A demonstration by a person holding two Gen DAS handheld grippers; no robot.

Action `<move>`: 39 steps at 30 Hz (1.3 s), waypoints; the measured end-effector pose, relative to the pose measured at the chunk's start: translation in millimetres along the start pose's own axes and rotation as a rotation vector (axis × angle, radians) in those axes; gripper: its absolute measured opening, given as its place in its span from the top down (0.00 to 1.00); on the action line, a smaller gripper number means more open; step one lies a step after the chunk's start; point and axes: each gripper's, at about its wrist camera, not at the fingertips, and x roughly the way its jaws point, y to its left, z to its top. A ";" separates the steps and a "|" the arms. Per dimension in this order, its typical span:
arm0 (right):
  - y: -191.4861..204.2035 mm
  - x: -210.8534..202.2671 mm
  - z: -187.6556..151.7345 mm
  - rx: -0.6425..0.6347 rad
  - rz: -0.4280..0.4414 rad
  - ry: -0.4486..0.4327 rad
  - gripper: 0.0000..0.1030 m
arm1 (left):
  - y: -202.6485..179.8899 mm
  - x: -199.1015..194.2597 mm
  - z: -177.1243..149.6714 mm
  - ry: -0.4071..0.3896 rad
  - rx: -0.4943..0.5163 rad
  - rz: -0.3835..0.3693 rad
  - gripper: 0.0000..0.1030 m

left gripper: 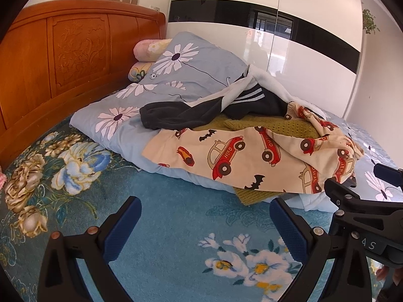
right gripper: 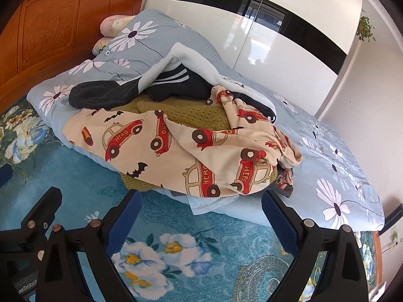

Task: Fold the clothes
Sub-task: 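Approach the clothes pile with both tools open, then grasp the cream car-print pajama pants with the right gripper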

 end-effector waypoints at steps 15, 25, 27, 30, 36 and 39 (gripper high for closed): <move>-39.5 39.8 15.8 0.041 0.013 0.039 0.07 | 45.6 -53.6 -81.0 0.002 -0.048 -0.003 0.00; -119.3 111.4 50.4 0.654 0.131 0.084 0.13 | 87.7 -108.7 -120.4 -0.046 -0.124 0.043 0.00; -131.1 128.1 49.0 0.757 0.163 0.116 0.32 | 94.8 -112.7 -122.5 -0.051 -0.089 0.063 0.00; -138.5 144.0 43.0 0.797 0.166 0.179 0.47 | 107.4 -117.4 -121.9 -0.063 -0.077 0.091 0.00; -146.2 131.9 31.2 0.730 0.163 0.205 0.84 | 120.2 -133.7 -129.4 -0.046 -0.133 0.094 0.00; -150.3 117.4 20.3 0.649 0.160 0.221 0.91 | 117.3 -144.1 -136.7 -0.014 -0.123 0.108 0.00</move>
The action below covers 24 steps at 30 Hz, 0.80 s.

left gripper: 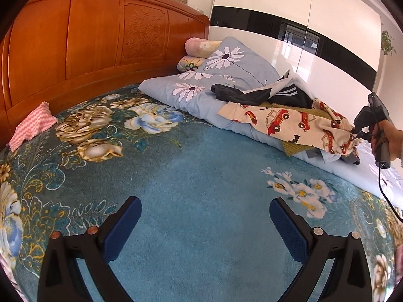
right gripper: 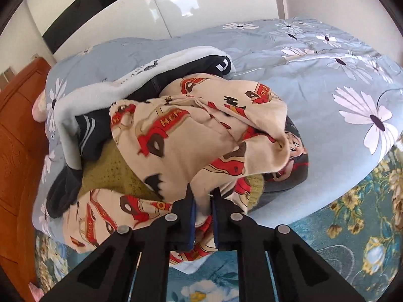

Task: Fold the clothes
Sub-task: 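Grasp the cream car-print pajama pants with the right gripper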

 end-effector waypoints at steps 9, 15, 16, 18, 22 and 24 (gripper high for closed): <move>-48.4 -31.3 -46.3 -0.194 -0.088 0.117 0.97 | -9.4 -59.0 5.4 -0.012 -0.117 -0.064 0.00; -72.8 -55.1 -71.9 -0.247 -0.050 0.165 1.00 | -31.2 -94.9 13.0 -0.025 -0.102 -0.096 0.00; -78.9 -59.4 -75.3 -0.232 -0.013 0.165 1.00 | -34.5 -100.3 13.7 -0.032 -0.090 -0.093 0.00; -87.9 -64.4 -80.6 -0.216 0.013 0.167 1.00 | -40.2 -107.5 14.1 -0.037 -0.070 -0.087 0.00; -103.4 -67.5 -81.2 -0.125 0.108 0.156 1.00 | -50.1 -112.0 12.1 -0.032 -0.051 -0.082 0.00; -107.6 -65.2 -78.0 -0.062 0.147 0.155 1.00 | -54.2 -109.2 11.0 -0.026 -0.052 -0.083 0.00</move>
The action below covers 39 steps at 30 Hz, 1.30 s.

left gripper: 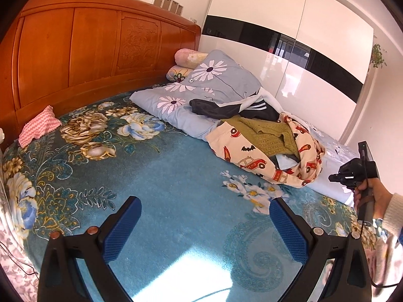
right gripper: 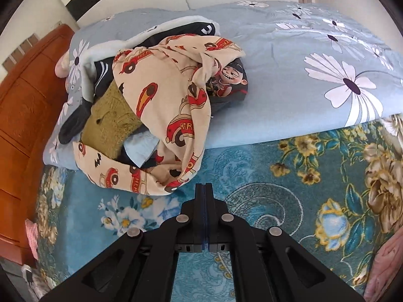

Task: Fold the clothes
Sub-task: 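Grasp the cream car-print pajama pants with the right gripper, then lift the pajama pants off the pile with the right gripper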

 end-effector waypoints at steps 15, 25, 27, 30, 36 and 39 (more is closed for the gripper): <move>16.2 92.2 3.0 0.292 0.047 0.045 0.37 | 17.0 41.6 -26.5 0.112 -0.064 0.005 0.00; 38.5 48.2 52.1 0.064 -0.401 -0.139 0.96 | 39.2 46.7 -29.9 0.145 -0.124 0.005 0.00; 43.4 10.1 70.3 0.016 -0.448 -0.253 0.96 | 35.7 45.5 -27.1 0.140 -0.115 0.003 0.00; 52.8 -53.4 98.5 -0.035 -0.451 -0.424 0.96 | 27.2 42.8 -21.4 0.132 -0.105 -0.009 0.00; 110.1 -151.4 139.1 -0.150 -0.336 -0.663 0.96 | 6.2 29.8 -10.1 0.118 -0.067 -0.036 0.00; 144.0 -189.4 142.3 -0.224 -0.271 -0.739 0.96 | -1.1 19.4 -3.9 0.103 -0.046 -0.044 0.00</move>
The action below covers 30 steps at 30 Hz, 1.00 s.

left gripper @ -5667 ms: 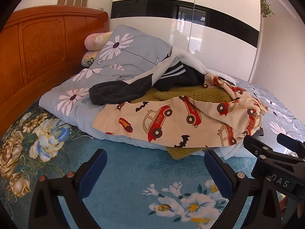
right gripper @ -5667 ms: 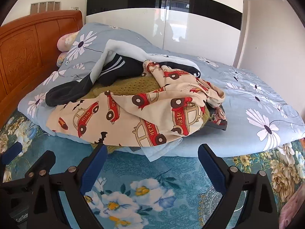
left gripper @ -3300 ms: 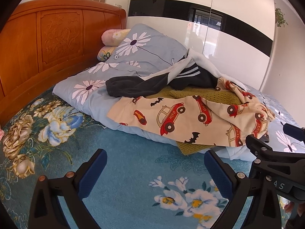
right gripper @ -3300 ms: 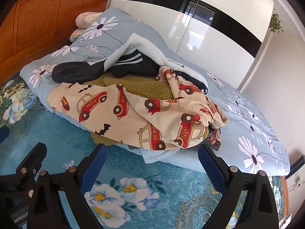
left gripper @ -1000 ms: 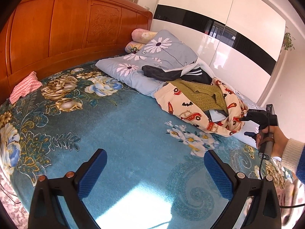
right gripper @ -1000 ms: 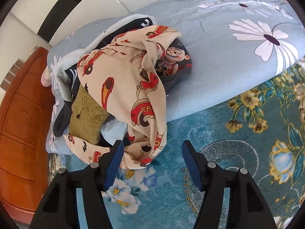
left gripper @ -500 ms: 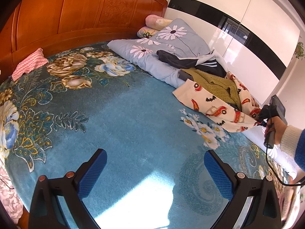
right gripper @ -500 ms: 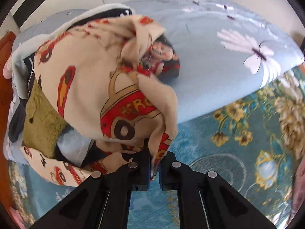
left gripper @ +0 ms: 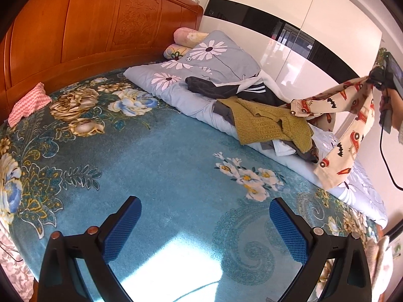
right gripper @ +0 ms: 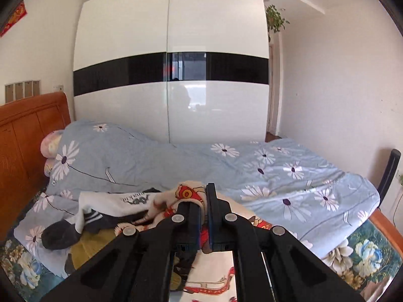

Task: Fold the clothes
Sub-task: 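Lift the pajama pants off the pile with the right gripper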

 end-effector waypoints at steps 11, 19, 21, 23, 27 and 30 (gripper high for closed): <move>35.0 -147.2 71.4 -0.057 0.359 -0.212 0.96 | -9.8 -47.9 12.5 -0.065 -0.002 -0.026 0.00; -9.0 -250.1 101.0 -0.074 0.439 -0.298 0.96 | -12.6 -84.1 13.2 -0.104 -0.041 -0.087 0.00; -28.1 -258.7 96.0 -0.070 0.414 -0.273 0.96 | -14.2 -92.5 11.9 -0.106 -0.035 -0.103 0.00; -53.7 -260.6 89.6 -0.048 0.373 -0.232 0.96 | -18.1 -99.5 9.9 -0.104 -0.016 -0.110 0.00; -115.2 -275.1 86.6 0.022 0.287 -0.155 0.96 | -30.8 -110.5 5.1 -0.112 0.035 -0.110 0.00; -138.1 -303.2 93.2 -0.002 0.246 -0.166 0.96 | -42.1 -113.2 -0.4 -0.077 0.055 -0.132 0.00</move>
